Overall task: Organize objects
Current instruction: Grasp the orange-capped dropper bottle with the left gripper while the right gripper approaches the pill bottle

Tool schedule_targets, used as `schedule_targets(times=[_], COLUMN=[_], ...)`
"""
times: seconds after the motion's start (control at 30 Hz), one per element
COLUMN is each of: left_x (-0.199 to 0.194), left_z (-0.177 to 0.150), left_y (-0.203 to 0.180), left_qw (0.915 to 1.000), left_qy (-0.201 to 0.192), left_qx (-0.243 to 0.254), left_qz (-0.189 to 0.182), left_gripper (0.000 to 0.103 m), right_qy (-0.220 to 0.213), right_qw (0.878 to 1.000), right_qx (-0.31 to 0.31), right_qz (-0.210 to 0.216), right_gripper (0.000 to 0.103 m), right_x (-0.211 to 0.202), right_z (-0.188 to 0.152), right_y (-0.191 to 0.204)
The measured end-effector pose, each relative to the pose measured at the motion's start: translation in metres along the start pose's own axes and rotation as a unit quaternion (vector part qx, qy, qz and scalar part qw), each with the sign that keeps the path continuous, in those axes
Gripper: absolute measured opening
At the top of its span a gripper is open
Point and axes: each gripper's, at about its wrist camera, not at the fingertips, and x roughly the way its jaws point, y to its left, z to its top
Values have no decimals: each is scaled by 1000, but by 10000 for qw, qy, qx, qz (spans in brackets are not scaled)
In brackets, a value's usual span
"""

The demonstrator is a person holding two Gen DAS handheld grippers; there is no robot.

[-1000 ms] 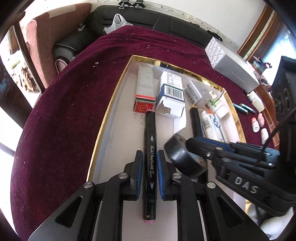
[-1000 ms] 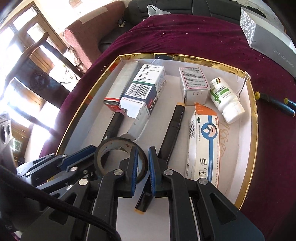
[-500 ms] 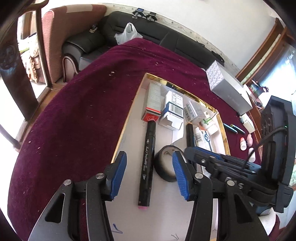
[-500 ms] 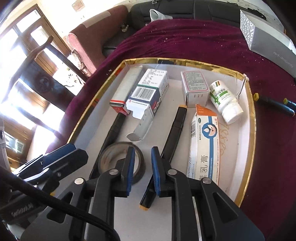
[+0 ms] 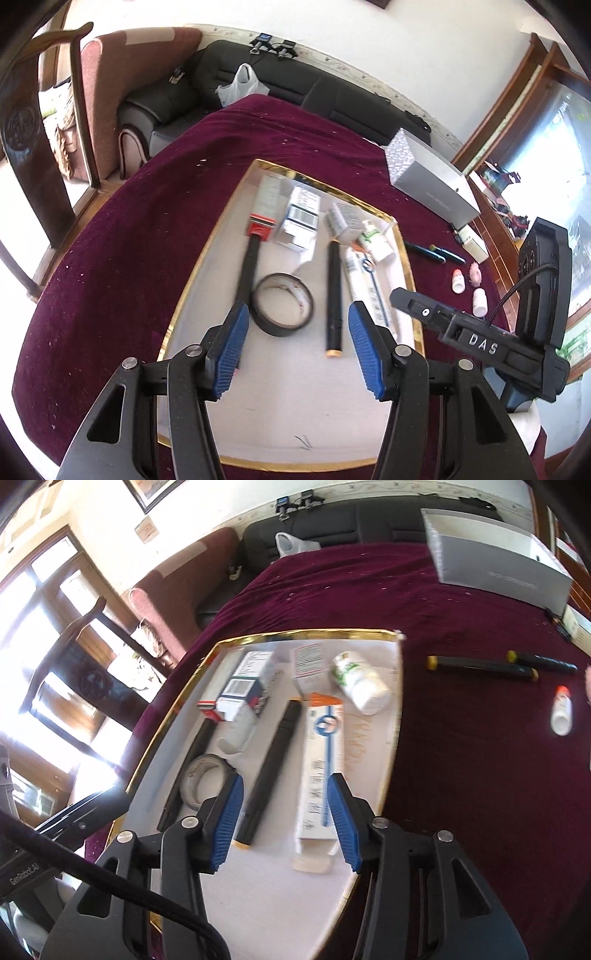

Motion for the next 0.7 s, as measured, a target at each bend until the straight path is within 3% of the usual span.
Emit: schedule_targets(times=[0.13,0.37,0.5,0.7], left_x=[-2,-2,-1,6], left_z=[-8,-26,-34,-44], left_y=[-16,-36,-51,-81], left_qw=[9999,9998,9995,9975], left_qy=[0,62,122,298], left_qx=[101,102,258,601], left_qz=[22,-131,-127,-218], left_gripper=[50,50,50,50], right_qy=[-236,-892,-1130,-1336], right_qw=[9995,9883,9812,9738], right_qx=[100,-401,-550,-492], right_qz=[-177,-1174,-1466,-1771], right_gripper=[47,56,63,64], right_x=[-21,-57,-72,-91], right_z=[-5,-19,-25,-29], right_y=[-19,-29,-36,-61])
